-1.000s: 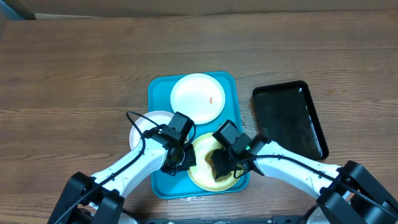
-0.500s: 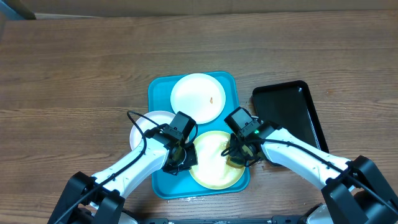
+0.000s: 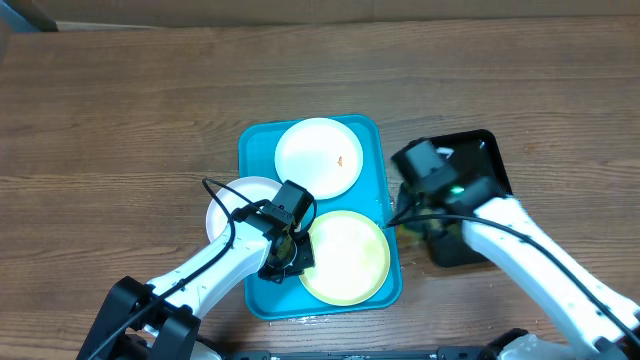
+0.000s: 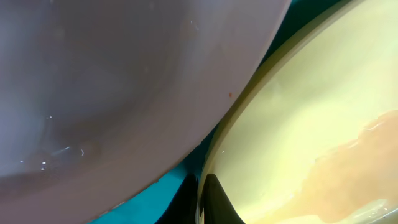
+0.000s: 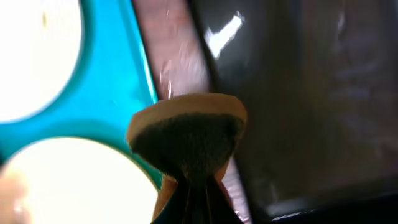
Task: Clean dirty plates on tray and stack at the side
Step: 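Scrub the yellow plate with the sponge in the right gripper, then lift the yellow plate with left gripper and tilt it over black tray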
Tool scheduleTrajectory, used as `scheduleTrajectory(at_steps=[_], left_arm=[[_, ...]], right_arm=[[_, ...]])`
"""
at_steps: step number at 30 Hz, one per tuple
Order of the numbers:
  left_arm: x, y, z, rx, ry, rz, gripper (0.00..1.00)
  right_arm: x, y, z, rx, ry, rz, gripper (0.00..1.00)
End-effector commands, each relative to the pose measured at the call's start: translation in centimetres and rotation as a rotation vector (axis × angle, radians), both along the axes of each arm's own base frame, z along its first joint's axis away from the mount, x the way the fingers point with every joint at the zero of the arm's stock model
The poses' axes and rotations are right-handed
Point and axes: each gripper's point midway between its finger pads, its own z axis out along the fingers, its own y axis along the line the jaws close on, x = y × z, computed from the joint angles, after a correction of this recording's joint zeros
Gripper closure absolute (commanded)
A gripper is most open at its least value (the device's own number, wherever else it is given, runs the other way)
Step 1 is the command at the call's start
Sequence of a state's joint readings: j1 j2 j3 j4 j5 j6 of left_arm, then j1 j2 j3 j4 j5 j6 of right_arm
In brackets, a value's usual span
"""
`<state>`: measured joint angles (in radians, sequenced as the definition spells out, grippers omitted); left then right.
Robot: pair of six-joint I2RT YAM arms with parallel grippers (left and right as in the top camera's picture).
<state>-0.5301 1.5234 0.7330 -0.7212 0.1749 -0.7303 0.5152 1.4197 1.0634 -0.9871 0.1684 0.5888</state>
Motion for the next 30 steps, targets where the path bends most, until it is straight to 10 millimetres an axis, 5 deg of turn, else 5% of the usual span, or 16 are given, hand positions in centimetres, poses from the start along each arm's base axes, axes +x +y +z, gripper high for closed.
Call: scheduleTrajectory(at_steps=[1,9,14,16,17,18,20,24,30], left_arm=[[-0.5,2.6,-1.5,0.128,0.007,0.007,0.96],[-0.4,2.5,-1.5,0.122,0.000,-0.021,0.96],[-0.1,1.6,-1.4,0.073,-0.021,-0.120,0.96],[0.0,1.0,-1.2,0.043,-0.026,-0.150,0.96],[0.1,0.8,-1.1,0.036,-0.030,-0.163,0.96],[0.2,0.6,-0.9,0.025,-0.033,-0.180,0.96],[0.4,0.0,-0.6,-0.001,-0.040,-0.211,0.96],[1.1,-0.6,0.5,-0.016,-0.052,-0.228,0.96],[2.9,-1.5,4.7,-0.018,-0.070,-0.244,0.96]], right_arm=[[2.3,-4.0,2.0,-0.020,-0.075,-0.063,0.96],[4.3,-8.9,-2.2,0.020,-0.035,-0.193,0.94],[4.1,-9.3,-4.9,0.040,0.031,-0.213,0.85],[4.1,-9.2,-4.7,0.041,0.027,-0.213,0.71],[4.2,-9.2,-4.5,0.043,0.020,-0.212,0.53],[4.3,-9.2,-4.0,0.043,0.012,-0.207,0.39],[4.4,-9.2,-2.5,0.051,-0.008,-0.203,0.27],[4.4,-8.5,2.5,0.126,-0.084,-0.173,0.19],[2.5,-9.5,10.5,0.231,-0.220,-0.204,0.08]])
